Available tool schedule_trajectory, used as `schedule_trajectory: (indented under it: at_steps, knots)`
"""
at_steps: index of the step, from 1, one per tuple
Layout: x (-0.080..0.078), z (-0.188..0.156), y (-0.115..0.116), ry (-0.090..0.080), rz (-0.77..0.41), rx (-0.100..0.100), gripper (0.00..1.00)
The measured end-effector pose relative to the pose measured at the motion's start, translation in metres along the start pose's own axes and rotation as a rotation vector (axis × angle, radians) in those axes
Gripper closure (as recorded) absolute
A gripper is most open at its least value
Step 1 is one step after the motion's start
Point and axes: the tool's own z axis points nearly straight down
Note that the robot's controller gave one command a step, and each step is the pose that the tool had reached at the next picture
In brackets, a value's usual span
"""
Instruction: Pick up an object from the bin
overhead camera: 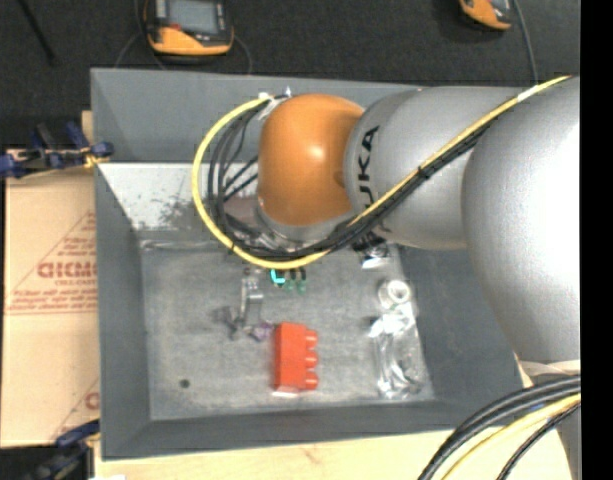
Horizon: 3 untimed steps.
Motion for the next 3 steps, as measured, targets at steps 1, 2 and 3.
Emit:
schedule_trajectory:
  at_steps: [1, 2, 3]
  knots:
    - [-0.012, -0.068, -0.003, -0.013, 0.164, -0.002, 0.00]
    - [0.005, 0.019, -0.039, 0.001, 0.122, 0.004, 0.00]
    - [0.017, 0.083, -0.050, -0.001, 0.208, 0.001, 0.00]
